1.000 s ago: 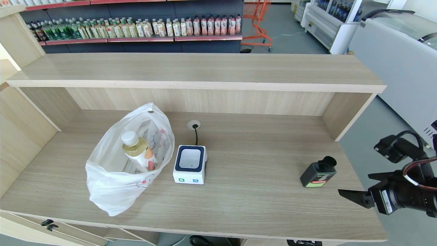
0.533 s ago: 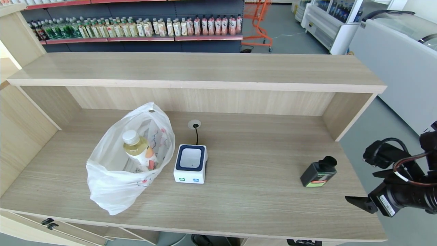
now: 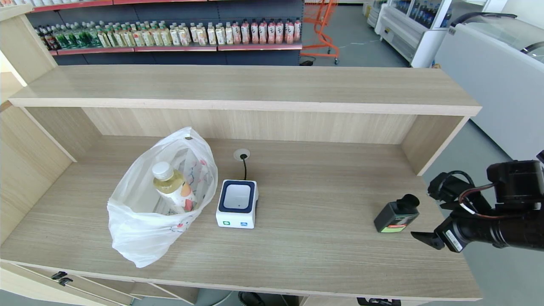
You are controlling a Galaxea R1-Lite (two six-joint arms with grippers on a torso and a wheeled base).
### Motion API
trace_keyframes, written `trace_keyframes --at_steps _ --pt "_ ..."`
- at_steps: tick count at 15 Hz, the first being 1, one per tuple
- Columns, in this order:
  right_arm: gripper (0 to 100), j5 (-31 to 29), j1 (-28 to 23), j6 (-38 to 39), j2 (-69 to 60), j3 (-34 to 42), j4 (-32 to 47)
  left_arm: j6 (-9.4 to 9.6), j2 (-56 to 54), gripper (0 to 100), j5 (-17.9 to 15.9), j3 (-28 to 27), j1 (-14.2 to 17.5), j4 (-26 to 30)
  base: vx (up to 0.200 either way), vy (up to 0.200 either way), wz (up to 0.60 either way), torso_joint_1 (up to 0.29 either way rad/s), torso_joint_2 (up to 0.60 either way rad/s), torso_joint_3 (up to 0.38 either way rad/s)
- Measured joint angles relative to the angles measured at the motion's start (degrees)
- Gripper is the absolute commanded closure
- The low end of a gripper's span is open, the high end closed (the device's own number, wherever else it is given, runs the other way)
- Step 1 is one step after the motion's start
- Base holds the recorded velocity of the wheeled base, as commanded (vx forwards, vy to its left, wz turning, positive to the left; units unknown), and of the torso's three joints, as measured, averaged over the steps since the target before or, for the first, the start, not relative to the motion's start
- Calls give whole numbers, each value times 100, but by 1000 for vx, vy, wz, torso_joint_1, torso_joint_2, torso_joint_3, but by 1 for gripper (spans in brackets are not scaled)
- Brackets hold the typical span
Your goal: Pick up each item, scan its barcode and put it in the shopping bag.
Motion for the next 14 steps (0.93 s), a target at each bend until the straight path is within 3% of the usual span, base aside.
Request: trace_keyframes --at_steps 3,14 --pt "0 338 180 0 468 -83 -338 0 0 0 0 0 5 0 0 0 0 0 0 0" --pt "0 457 646 5 1303 -773 -479 0 0 0 -2 0 0 0 0 0 0 0 0 0"
